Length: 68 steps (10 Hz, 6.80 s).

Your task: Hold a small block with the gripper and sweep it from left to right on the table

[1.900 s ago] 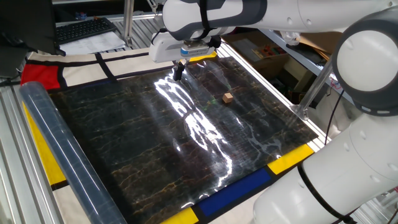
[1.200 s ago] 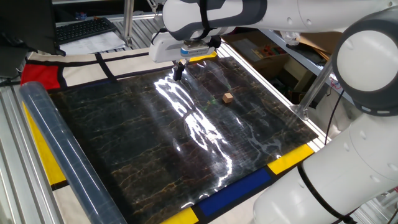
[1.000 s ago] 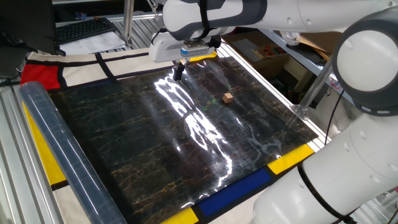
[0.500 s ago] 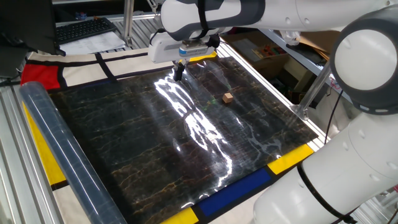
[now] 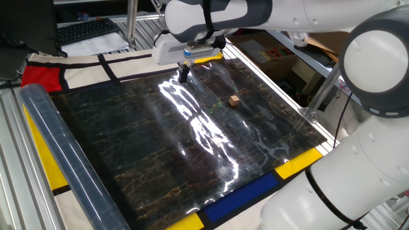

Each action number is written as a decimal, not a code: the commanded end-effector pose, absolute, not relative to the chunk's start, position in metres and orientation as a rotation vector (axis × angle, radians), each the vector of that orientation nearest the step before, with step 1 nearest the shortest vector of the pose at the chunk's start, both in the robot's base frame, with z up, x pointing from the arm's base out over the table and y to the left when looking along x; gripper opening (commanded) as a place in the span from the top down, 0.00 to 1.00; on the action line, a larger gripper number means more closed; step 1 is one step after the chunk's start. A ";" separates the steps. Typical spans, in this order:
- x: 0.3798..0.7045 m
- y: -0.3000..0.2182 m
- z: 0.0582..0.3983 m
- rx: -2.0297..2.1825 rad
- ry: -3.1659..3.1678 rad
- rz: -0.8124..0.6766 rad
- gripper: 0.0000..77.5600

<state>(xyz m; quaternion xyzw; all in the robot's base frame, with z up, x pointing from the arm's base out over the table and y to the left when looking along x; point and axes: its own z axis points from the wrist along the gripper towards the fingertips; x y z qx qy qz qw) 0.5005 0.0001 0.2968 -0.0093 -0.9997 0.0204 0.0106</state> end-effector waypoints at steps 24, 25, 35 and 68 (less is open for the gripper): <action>0.553 -0.006 0.291 -0.034 -3.126 0.100 1.00; 0.556 -0.007 0.291 -0.031 -3.126 0.087 1.00; 0.589 -0.047 0.290 0.071 -3.124 0.002 1.00; 0.609 -0.129 0.279 0.196 -3.068 -0.129 1.00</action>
